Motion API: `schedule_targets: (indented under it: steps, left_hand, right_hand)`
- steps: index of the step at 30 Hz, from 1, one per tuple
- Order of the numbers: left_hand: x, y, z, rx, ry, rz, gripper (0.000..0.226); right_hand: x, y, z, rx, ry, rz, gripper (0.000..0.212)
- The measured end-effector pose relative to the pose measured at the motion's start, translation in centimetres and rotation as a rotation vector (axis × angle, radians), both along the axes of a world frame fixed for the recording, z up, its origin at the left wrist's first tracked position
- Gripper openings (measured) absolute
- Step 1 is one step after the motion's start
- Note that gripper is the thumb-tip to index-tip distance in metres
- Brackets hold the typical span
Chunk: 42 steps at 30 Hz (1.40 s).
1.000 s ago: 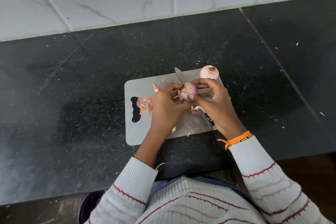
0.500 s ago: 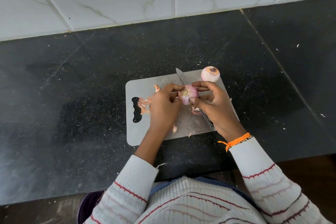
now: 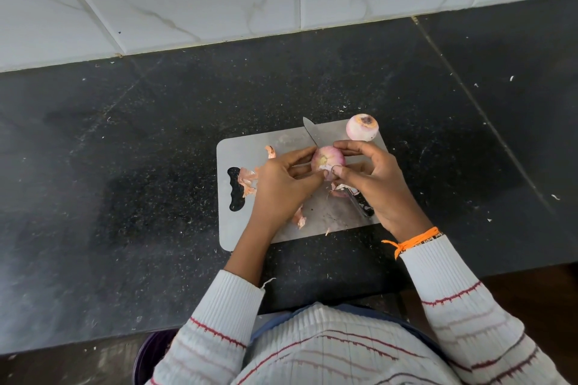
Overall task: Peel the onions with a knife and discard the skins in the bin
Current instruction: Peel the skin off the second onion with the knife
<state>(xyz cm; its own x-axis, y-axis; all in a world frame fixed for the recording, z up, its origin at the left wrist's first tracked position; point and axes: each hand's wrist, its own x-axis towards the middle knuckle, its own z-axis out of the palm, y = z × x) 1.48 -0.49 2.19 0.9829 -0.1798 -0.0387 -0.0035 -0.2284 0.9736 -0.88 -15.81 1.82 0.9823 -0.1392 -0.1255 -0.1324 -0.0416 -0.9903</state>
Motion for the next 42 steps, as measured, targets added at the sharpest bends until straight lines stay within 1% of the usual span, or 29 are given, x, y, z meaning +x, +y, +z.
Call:
schedule_targets:
  steps: [3,5,8,10,12,13,15,18,20,23,28,30,35,39,42]
  left_hand:
    - [-0.2,-0.1,0.4,0.087,-0.1,-0.035,0.046]
    - [-0.4,-0.3,0.5,0.166,-0.173,-0.031,0.041]
    - [-0.4,-0.7,0.3,0.256,-0.216,-0.013,0.039]
    - [-0.2,-0.7,0.0,0.293,-0.225,0.024,0.035]
    - [0.1,-0.4,-0.2,0.32,-0.254,0.091,0.027]
    - [0.3,-0.2,-0.1,0.32,-0.267,0.123,0.028]
    - [0.2,0.0,0.1,0.249,-0.247,0.138,0.03]
    - [-0.1,-0.3,0.5,0.089,-0.098,0.117,0.034]
    - [0.0,-0.3,0.3,0.017,-0.01,0.071,0.038]
    - [0.2,0.0,0.0,0.004,0.022,0.019,0.048]
    - [0.3,0.5,0.1,-0.115,0.094,-0.016,0.04]
    - [0.3,0.4,0.1,-0.117,0.102,0.002,0.038]
    - [0.1,-0.5,-0.1,-0.004,0.022,0.085,0.035]
    - [0.2,0.0,0.5,-0.092,0.044,0.088,0.037]
    - [0.2,-0.1,0.7,-0.149,0.082,0.075,0.037]
  right_hand:
    - [0.0,0.1,0.0,-0.034,-0.012,0.016,0.038]
    - [0.1,0.2,0.0,-0.048,-0.018,0.019,0.038]
    - [0.2,0.6,0.0,-0.108,-0.041,0.012,0.037]
    - [0.2,0.7,0.1,-0.135,-0.042,0.009,0.036]
    - [0.0,0.7,0.4,-0.107,-0.028,0.016,0.034]
    - [0.0,0.8,0.5,-0.096,-0.027,0.022,0.034]
    - [0.0,0.8,0.7,-0.099,-0.035,0.013,0.034]
    - [0.3,0.9,1.1,-0.116,-0.055,-0.019,0.036]
    - [0.4,0.8,1.0,-0.093,-0.042,-0.041,0.036]
    - [0.2,0.9,1.0,-0.022,0.013,-0.046,0.034]
    - [0.0,0.5,1.0,-0.02,0.029,-0.014,0.034]
    - [-0.1,0.6,1.1,-0.032,0.029,0.0,0.035]
    - [-0.2,0.9,1.2,-0.057,0.021,0.014,0.036]
    - [-0.2,1.0,1.6,0.006,0.026,-0.007,0.032]
    - [0.0,1.1,1.8,0.116,0.045,-0.012,0.03]
